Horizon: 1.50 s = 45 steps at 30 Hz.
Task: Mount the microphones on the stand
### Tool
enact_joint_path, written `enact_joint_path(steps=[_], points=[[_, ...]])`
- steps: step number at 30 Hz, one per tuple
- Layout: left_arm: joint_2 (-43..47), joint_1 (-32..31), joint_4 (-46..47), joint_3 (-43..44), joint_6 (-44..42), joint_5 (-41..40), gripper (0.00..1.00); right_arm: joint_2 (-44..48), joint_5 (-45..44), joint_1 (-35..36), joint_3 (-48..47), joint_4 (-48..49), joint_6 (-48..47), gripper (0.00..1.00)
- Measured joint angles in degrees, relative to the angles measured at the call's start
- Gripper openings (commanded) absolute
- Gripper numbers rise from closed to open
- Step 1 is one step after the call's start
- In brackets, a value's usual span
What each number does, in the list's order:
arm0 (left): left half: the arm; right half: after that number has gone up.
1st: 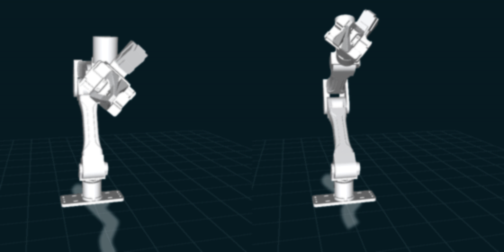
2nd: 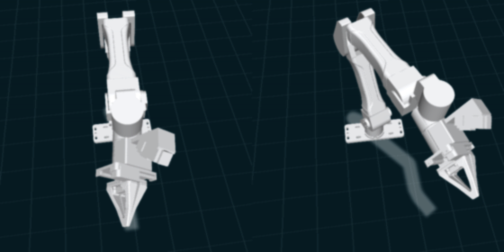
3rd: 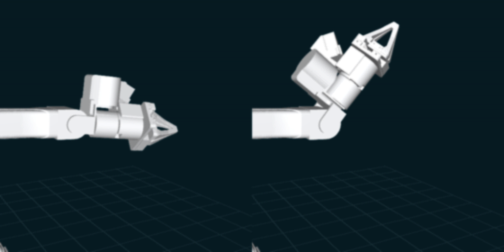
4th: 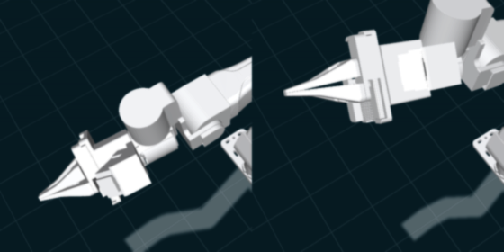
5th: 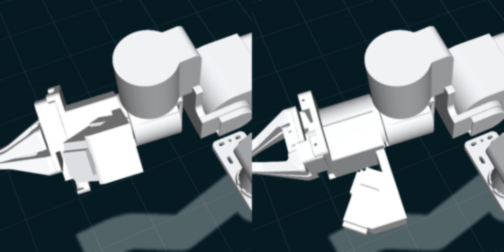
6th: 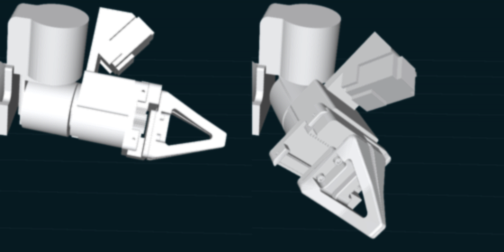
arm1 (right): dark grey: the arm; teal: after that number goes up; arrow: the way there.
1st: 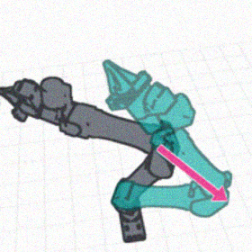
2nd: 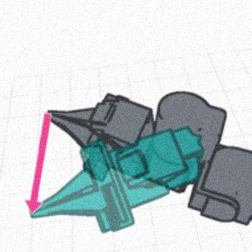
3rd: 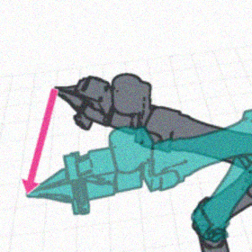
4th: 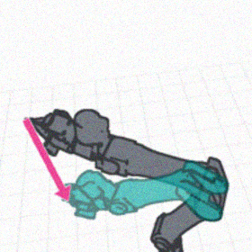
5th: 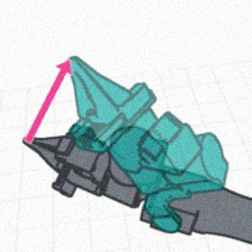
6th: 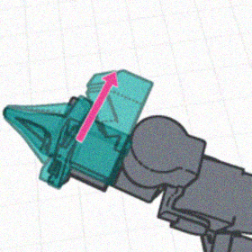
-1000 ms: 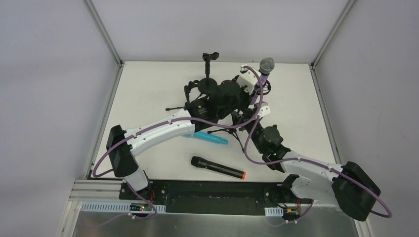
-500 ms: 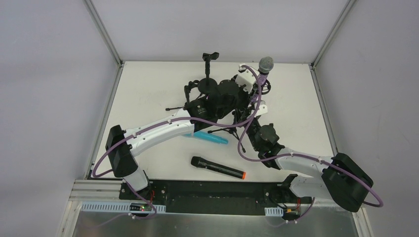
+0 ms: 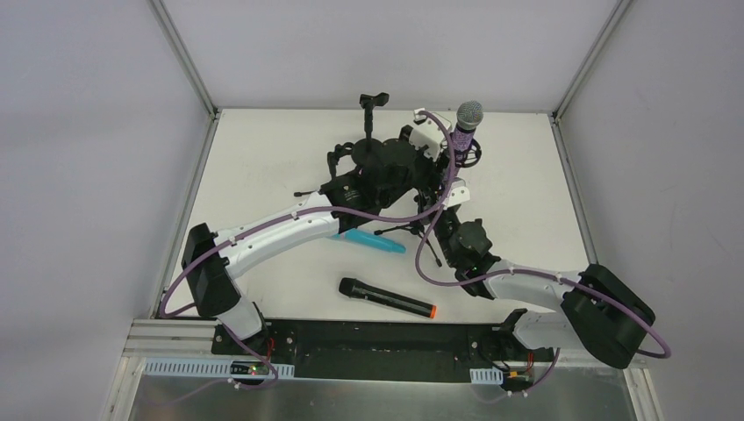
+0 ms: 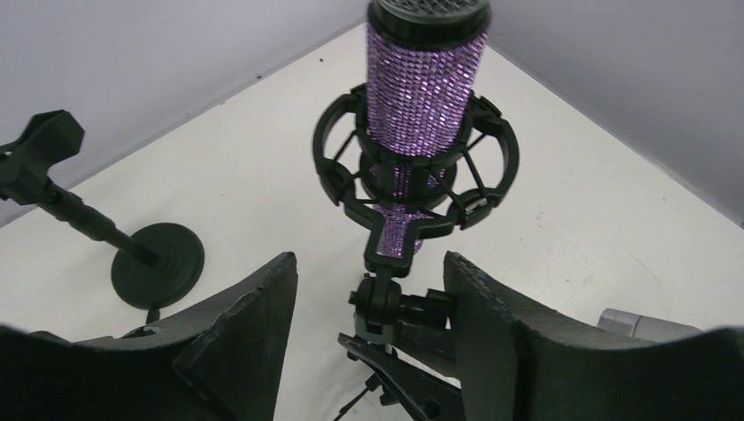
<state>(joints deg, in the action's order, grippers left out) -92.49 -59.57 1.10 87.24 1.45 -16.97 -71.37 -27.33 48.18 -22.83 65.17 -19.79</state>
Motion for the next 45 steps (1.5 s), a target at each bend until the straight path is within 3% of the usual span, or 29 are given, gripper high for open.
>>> enact_joint_path(steps=[2,8,11,20,28,45], points=[[0.4,0.5,0.3,0.0,0.0,-0.1,0.67,-0.7,-0.6,0.0,0.0,1.1,-0.7,0.0],[2.2,1.6,1.3,-1.4,-1.3,-0.1,0.92,-3.7,-1.0,0.0,0.0,6.1,-2.4,0.0],[3.4,1.7,2.2,-2.7,-2.1,-0.3,0.97,-4.2,-0.7,0.0,0.0,7.6,-3.5,0.0],[12.9,0.5,5.6,-15.6,-2.4,1.3,0.93,-4.7,-0.6,-5.0,0.0,5.3,-1.7,0.0],[17.5,0.3,7.7,-29.1,-2.3,4.5,0.99,-4.7,-0.7,-8.9,-1.2,3.5,0.0,0.0],[16.2,-1.2,5.6,-29.4,-2.1,8.0,0.98,-6.5,-0.7,-16.9,-5.3,-1.2,-1.4,0.0]])
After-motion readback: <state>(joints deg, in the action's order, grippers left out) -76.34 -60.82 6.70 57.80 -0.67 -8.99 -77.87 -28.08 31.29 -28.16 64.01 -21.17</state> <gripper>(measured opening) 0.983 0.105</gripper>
